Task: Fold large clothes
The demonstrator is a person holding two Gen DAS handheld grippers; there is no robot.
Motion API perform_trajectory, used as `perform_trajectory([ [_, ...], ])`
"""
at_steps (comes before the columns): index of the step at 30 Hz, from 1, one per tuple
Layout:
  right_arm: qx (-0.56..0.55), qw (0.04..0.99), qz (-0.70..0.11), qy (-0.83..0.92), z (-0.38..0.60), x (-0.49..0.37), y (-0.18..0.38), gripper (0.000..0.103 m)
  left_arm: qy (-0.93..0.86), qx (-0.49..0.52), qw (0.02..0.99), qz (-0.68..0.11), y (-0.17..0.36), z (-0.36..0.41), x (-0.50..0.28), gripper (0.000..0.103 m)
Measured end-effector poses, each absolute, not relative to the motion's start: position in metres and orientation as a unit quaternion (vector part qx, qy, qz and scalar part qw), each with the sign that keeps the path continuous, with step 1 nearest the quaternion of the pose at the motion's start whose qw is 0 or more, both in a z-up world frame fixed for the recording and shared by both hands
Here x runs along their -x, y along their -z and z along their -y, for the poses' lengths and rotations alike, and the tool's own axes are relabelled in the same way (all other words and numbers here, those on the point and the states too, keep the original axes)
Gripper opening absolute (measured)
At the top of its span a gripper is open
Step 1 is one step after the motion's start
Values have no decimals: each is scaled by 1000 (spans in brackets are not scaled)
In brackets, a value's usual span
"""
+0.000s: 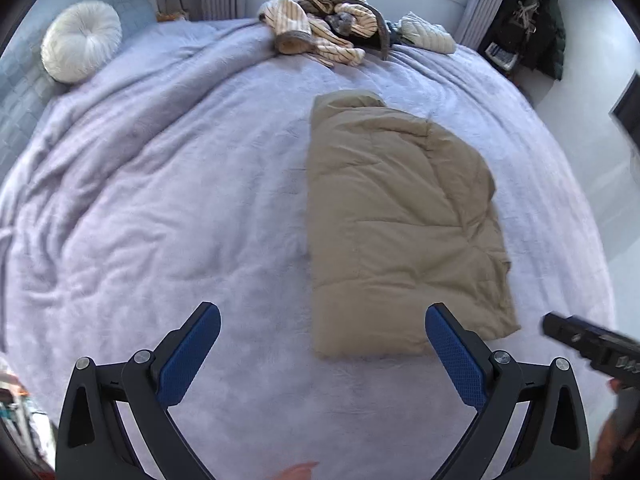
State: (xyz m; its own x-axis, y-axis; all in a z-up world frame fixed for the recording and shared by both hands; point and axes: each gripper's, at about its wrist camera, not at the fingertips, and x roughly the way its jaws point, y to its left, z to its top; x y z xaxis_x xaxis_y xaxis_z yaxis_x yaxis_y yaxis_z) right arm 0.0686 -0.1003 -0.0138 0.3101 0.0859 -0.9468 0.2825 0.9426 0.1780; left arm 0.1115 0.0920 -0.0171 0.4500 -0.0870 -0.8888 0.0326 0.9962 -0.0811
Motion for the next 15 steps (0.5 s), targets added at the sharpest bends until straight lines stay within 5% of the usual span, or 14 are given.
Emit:
perform_trajectory([
  [9, -123, 835, -532, 71, 97, -51, -21, 103, 27, 19, 853, -521, -2, -72, -88, 102],
  [15, -114, 849, -509, 79, 101, -38, -34, 103, 21, 19, 855, -517, -12, -64, -74, 102],
])
